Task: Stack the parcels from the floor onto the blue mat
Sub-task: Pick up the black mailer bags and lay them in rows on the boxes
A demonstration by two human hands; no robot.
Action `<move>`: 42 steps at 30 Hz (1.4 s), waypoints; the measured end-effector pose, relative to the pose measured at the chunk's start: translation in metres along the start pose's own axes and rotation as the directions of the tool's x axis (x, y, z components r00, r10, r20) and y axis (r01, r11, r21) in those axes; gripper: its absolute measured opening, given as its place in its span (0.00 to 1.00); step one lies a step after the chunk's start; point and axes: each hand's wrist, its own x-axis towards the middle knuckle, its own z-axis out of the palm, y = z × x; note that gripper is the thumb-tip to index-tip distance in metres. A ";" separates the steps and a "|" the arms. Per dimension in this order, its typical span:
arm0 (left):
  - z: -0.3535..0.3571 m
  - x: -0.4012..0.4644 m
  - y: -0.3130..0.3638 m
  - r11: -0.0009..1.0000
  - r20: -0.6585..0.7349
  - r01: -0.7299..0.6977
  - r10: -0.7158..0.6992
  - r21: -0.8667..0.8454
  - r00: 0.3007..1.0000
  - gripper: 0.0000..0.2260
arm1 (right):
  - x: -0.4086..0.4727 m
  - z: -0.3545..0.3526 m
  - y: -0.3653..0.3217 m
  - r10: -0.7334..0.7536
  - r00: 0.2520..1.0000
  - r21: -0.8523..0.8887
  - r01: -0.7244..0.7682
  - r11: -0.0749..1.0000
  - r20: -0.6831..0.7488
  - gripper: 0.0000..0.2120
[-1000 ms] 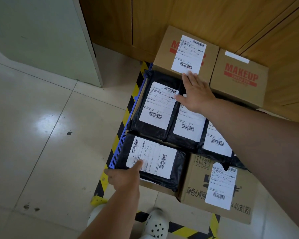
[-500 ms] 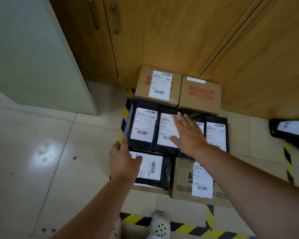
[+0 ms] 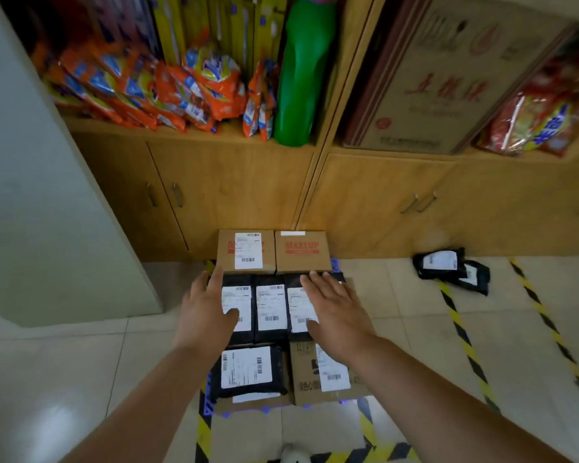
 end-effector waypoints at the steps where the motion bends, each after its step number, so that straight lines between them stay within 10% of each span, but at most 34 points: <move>1: -0.013 -0.013 0.012 0.999 -0.008 -0.034 0.034 0.002 0.999 0.39 | -0.017 -0.011 -0.003 0.016 1.000 0.011 -0.016 1.000 -0.014 0.35; 18: -0.076 -0.153 0.179 0.910 0.279 -0.381 0.327 0.165 0.903 0.32 | -0.250 -0.092 0.081 0.314 0.914 0.125 -0.291 0.948 -0.256 0.33; 42: 0.151 -0.261 0.479 0.870 0.401 -0.485 0.414 0.090 0.817 0.32 | -0.444 -0.116 0.425 0.448 0.863 0.151 -0.423 0.894 -0.233 0.31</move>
